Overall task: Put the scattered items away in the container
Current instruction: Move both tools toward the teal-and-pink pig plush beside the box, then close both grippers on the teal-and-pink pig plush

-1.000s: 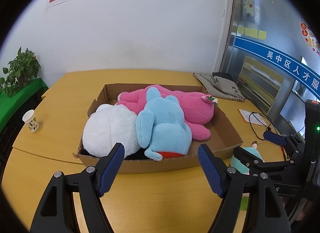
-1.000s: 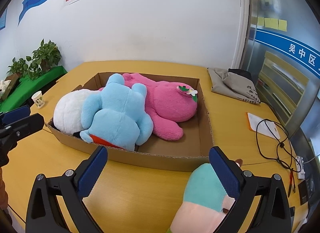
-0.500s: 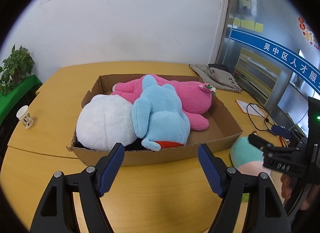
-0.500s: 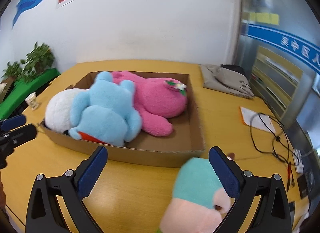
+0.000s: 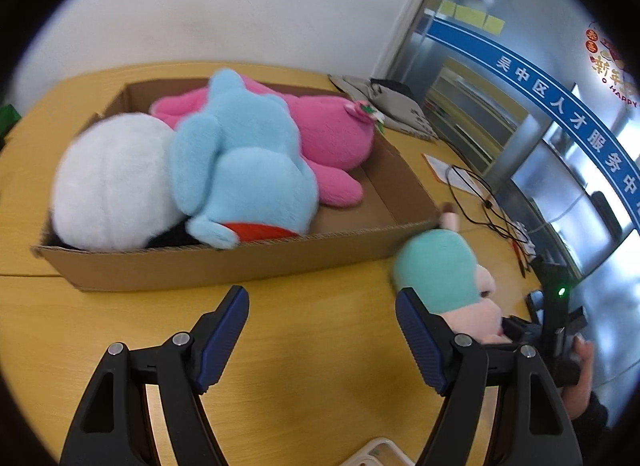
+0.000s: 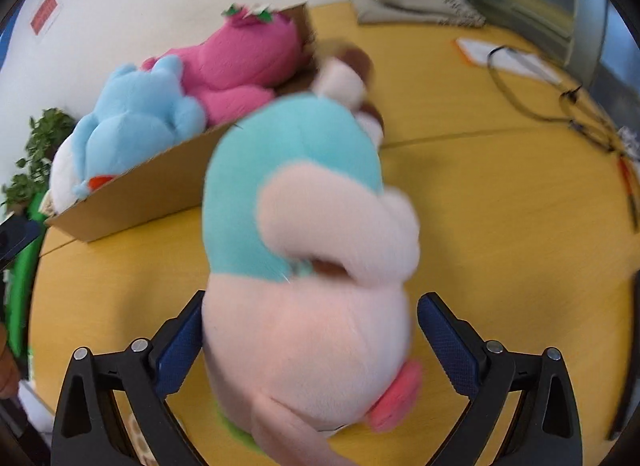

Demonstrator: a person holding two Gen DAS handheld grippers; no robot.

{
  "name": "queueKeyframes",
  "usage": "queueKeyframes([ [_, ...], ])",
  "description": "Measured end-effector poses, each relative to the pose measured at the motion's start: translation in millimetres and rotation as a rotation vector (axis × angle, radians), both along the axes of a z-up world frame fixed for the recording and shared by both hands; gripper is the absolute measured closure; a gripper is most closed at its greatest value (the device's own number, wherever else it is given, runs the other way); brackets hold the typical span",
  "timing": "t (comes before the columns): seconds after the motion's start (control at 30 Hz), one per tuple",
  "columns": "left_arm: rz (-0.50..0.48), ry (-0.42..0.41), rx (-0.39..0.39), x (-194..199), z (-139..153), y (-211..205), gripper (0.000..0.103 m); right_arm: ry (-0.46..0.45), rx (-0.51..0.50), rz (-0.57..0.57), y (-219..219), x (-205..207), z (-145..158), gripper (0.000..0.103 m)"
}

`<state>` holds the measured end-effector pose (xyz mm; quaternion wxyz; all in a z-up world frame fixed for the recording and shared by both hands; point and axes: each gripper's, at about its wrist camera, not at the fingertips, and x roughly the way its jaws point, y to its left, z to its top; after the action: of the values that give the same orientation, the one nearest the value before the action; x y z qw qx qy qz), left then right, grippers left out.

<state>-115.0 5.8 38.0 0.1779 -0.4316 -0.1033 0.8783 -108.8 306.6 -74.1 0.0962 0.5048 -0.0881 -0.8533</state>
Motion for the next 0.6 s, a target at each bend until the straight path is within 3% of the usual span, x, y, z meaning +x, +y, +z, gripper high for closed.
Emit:
queueKeyframes([
  [0.1,-0.070,-0.057,0.045,-10,-21,16,0.027,0.017,0.074,0.078,-23,11,-8,0.008],
  [0.3,-0.101,-0.199,0.180,-30,-63,32,0.027,0.017,-0.019,0.235,-53,35,-12,0.010],
  [0.4,-0.094,-0.258,0.305,-36,-75,23,0.026,0.022,-0.039,0.230,-56,42,-13,0.011],
  [0.6,-0.161,-0.291,0.446,-35,-80,24,0.026,0.031,-0.063,0.274,-51,47,-13,0.011],
])
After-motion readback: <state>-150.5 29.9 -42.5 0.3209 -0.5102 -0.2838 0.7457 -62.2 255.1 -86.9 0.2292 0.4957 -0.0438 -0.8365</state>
